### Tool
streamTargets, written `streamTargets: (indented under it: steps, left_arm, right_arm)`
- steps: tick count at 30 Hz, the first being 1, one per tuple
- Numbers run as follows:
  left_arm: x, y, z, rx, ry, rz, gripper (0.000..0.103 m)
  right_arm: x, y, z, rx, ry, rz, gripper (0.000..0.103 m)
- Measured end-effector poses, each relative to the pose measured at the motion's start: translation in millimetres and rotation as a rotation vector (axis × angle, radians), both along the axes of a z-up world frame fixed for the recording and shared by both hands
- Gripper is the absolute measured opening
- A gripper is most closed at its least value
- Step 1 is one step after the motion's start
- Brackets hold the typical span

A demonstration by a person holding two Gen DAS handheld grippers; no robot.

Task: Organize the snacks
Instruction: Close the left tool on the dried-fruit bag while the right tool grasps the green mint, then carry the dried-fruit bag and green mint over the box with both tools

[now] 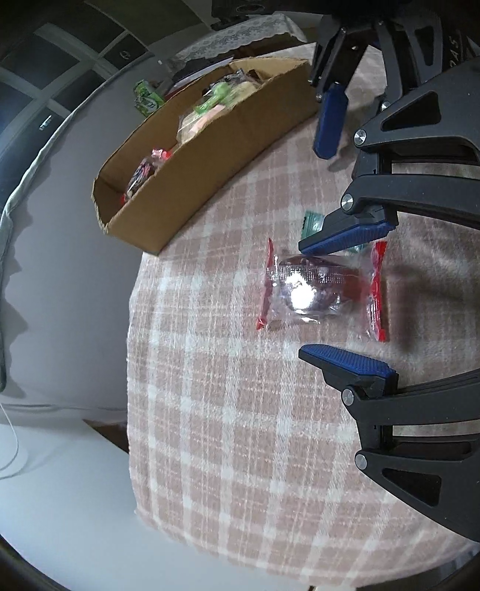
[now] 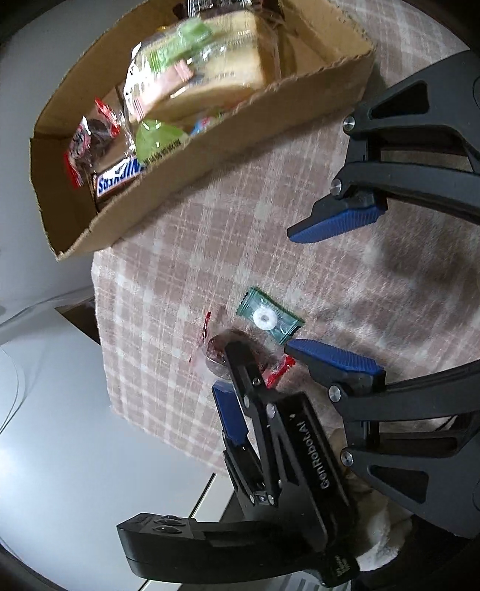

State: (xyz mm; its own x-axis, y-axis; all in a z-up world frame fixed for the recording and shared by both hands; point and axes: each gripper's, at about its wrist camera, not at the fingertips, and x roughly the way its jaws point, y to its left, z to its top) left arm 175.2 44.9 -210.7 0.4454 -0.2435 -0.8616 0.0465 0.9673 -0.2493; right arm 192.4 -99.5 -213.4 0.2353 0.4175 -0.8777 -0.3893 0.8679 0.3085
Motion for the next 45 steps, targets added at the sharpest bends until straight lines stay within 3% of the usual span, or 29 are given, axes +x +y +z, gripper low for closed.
streamTargets:
  steps: [2, 4, 11, 17, 21, 24, 25, 26, 31, 37, 45]
  left_arm:
    - [0.9, 1.0, -1.2, 0.001, -0.004, 0.005, 0.037]
    - [-0.4, 4.4, -1.7, 0.014, -0.008, 0.011, 0.032]
    - [-7.9, 29.7, -2.0, 0.016, -0.017, 0.06, 0.032]
    - [-18.9, 50.4, -3.1, 0.004, -0.019, 0.104, 0.032]
    - [-25.5, 59.6, -3.3, -0.006, -0.025, 0.124, 0.032]
    - [-30.1, 64.3, -3.7, -0.015, -0.029, 0.135, 0.031]
    - [-31.1, 64.8, -3.9, -0.017, -0.03, 0.136, 0.031]
    - [-32.3, 65.1, -3.7, -0.018, -0.032, 0.137, 0.031]
    - [-34.6, 61.1, -0.2, -0.028, -0.038, 0.141, 0.031]
    - [-35.3, 50.9, 9.3, -0.038, -0.053, 0.122, 0.031]
    - [-25.1, 22.3, 30.1, -0.034, -0.09, 0.063, 0.031]
  right_arm:
    - [1.1, 2.9, -3.0, 0.001, 0.008, 0.001, 0.053]
    - [3.5, 6.2, -6.3, 0.009, 0.02, -0.002, 0.051]
    - [13.0, 24.7, -19.7, 0.011, 0.056, 0.015, 0.04]
    - [16.7, 45.0, -18.0, -0.037, 0.019, 0.039, 0.04]
    - [9.0, 69.7, -18.7, -0.146, -0.065, 0.102, 0.04]
    - [-5.0, 95.5, -21.2, -0.314, -0.166, 0.223, 0.04]
    - [-9.9, 101.1, -21.4, -0.338, -0.195, 0.27, 0.034]
    - [-11.4, 102.7, -20.9, -0.34, -0.199, 0.294, 0.026]
    - [-5.4, 87.0, -16.5, -0.307, -0.161, 0.279, 0.02]
    - [3.2, 47.5, -7.0, -0.188, -0.096, 0.174, 0.019]
    - [3.1, 16.4, 18.2, -0.141, -0.131, 0.11, 0.019]
